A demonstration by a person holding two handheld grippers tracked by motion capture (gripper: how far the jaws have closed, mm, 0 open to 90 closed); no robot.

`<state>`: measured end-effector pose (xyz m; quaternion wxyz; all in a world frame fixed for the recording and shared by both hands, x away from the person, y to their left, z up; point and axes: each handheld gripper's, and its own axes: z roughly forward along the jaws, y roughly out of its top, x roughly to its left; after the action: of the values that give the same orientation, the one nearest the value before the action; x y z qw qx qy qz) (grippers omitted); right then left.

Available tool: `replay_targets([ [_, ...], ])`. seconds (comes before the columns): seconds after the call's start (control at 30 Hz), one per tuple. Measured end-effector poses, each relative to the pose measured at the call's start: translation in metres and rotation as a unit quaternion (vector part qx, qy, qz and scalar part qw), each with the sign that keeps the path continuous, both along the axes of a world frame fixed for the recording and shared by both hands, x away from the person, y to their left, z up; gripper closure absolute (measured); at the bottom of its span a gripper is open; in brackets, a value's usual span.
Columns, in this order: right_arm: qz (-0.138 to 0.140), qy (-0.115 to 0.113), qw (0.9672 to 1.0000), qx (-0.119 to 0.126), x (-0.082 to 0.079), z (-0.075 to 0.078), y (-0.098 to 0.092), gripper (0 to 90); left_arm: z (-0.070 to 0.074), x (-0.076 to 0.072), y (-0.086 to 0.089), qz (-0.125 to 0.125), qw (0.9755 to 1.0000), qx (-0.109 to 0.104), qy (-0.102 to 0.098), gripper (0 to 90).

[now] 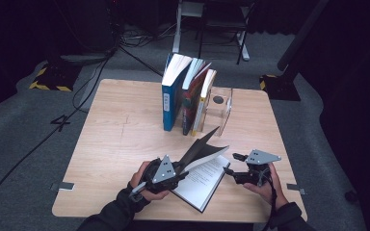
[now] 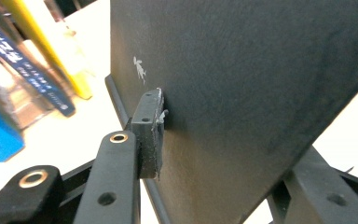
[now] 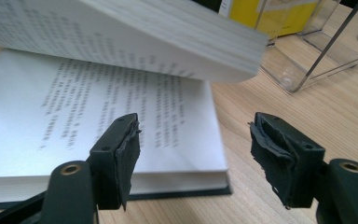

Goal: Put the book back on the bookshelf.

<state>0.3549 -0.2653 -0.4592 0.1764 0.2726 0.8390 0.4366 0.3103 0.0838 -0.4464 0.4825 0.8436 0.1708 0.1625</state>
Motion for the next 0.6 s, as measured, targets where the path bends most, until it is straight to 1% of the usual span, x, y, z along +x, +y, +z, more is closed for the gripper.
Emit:
replay_targets([
  [0.07,-0.001,-0.001,1.0,-0.003,0.0,0.0,0.001,33.1,0.0,0.0,0.002,-0.005,1.0,-0.002,0.003,59.9],
  [0.1,0.0,-0.003,1.0,-0.002,0.0,0.0,0.003,33.3,0.001,0.0,0.009,-0.018,0.9998,-0.003,0.007,59.8],
  [0.17,-0.001,-0.005,1.0,-0.003,0.0,0.0,0.005,33.4,0.001,0.0,0.012,-0.021,0.9998,0.0,0.005,59.9],
  [0.23,0.002,-0.013,0.9999,-0.002,0.001,0.003,0.01,33.8,0.001,0.001,0.016,-0.022,0.9997,-0.006,0.012,59.4],
  [0.3,-0.002,-0.027,0.9996,-0.004,0.003,0.005,0.015,34.7,0.0,0.004,0.02,-0.027,0.9995,-0.007,0.012,59.2],
  [0.33,-0.004,-0.028,0.9996,-0.003,0.005,0.006,0.017,34.9,0.0,0.005,0.022,-0.03,0.9994,-0.011,0.016,58.7],
  [0.37,-0.007,-0.028,0.9996,0.002,0.006,0.007,0.019,34.8,0.0,0.006,0.023,-0.031,0.9993,-0.008,0.016,57.8],
  [0.4,-0.008,-0.027,0.9996,0.002,0.007,0.008,0.02,34.8,0.001,0.007,0.024,-0.031,0.9994,-0.007,0.014,57.6],
  [0.47,-0.01,-0.035,0.9993,0.001,0.007,0.01,0.023,35.6,0.003,0.01,0.029,-0.024,0.9993,-0.021,0.018,56.4],
  [0.5,-0.008,-0.038,0.9992,0.005,0.007,0.012,0.025,36.2,0.003,0.013,0.03,-0.022,0.9992,-0.026,0.02,54.3],
  [0.57,-0.004,-0.045,0.9989,0.014,0.007,0.017,0.028,36.9,0.003,0.015,0.031,-0.022,0.9992,-0.027,0.021,51.4],
  [0.6,-0.006,-0.05,0.9987,0.012,0.007,0.019,0.031,37.1,0.003,0.017,0.032,-0.015,0.9995,-0.024,0.016,50.6],
])
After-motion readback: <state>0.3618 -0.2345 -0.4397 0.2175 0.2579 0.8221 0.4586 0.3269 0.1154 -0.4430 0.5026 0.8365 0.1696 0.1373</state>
